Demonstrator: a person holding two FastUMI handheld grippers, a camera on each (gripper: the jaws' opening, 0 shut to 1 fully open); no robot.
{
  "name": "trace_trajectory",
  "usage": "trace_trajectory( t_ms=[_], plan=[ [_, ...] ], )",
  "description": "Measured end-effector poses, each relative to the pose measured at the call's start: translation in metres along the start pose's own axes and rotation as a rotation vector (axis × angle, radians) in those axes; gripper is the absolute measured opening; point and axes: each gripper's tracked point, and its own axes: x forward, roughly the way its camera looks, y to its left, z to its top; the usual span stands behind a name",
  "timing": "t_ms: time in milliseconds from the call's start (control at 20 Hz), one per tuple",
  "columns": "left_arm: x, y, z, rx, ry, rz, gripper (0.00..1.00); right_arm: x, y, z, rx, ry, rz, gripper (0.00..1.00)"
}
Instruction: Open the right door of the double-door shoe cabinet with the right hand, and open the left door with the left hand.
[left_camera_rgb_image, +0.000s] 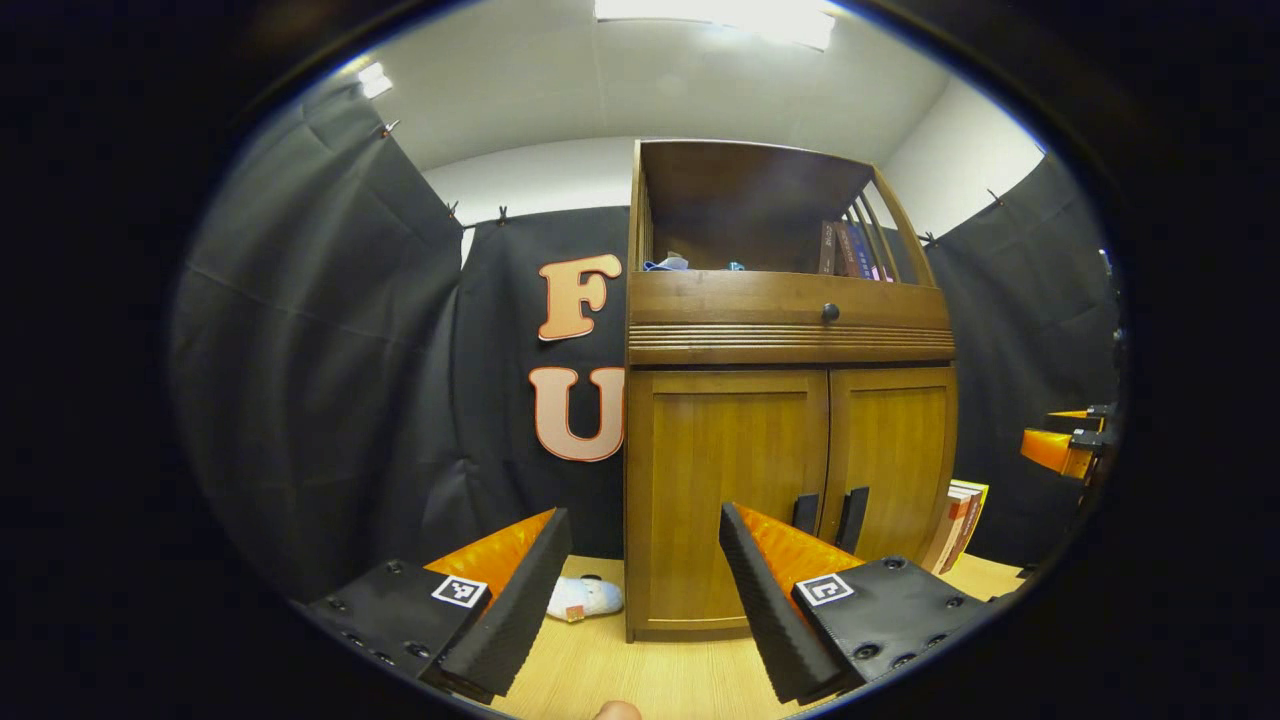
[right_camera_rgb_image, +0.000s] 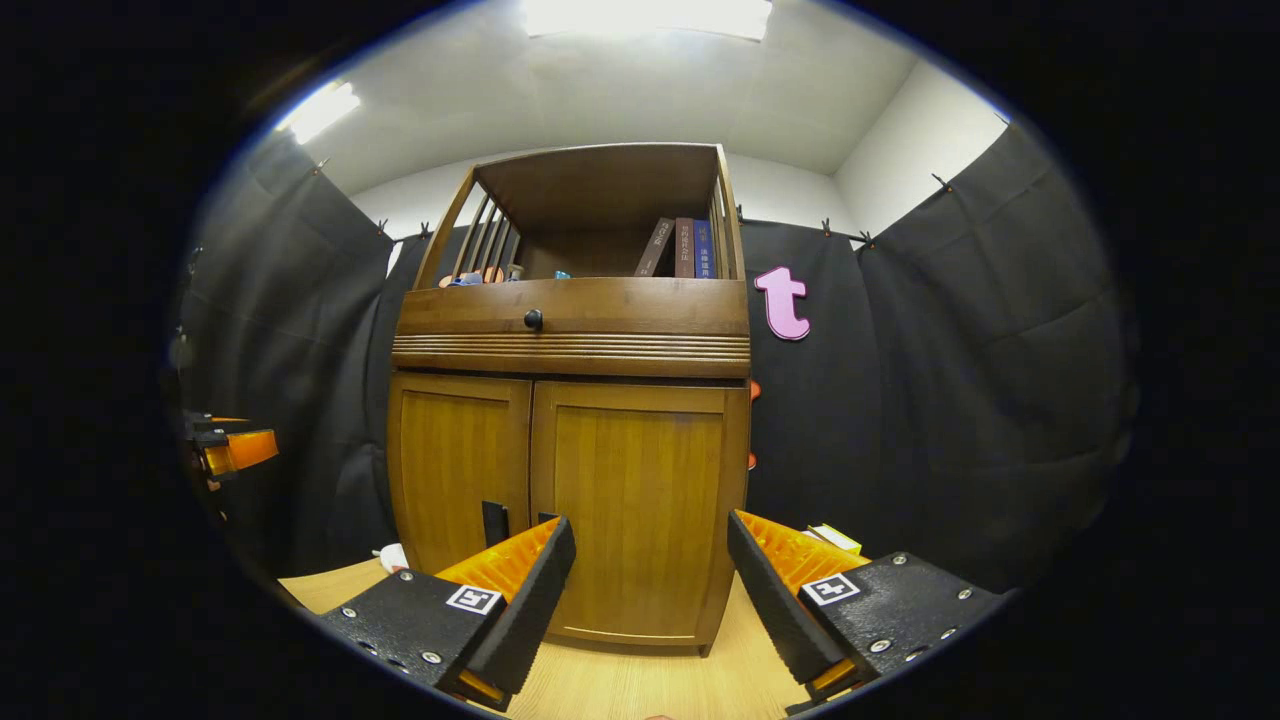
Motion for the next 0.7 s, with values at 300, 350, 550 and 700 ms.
trace_trajectory(
  t_ms=[300,350,550,700],
  plan=[
    [-0.003,0.008,0.007,0.013,-0.025,0.022,0.97,0.03,0.027,-0.028,0.033,0.009,-0.001,0.94],
    [-0.004,0.01,0.008,0.016,-0.03,0.026,0.96,0.037,0.03,-0.033,0.034,0.01,-0.005,0.94],
    [-0.006,0.015,0.01,0.038,-0.036,0.035,0.97,0.063,0.049,-0.057,0.072,0.028,0.016,0.94],
    [-0.008,0.02,0.01,0.04,-0.038,0.043,0.97,0.083,0.058,-0.083,0.082,0.059,0.021,0.94]
  ],
)
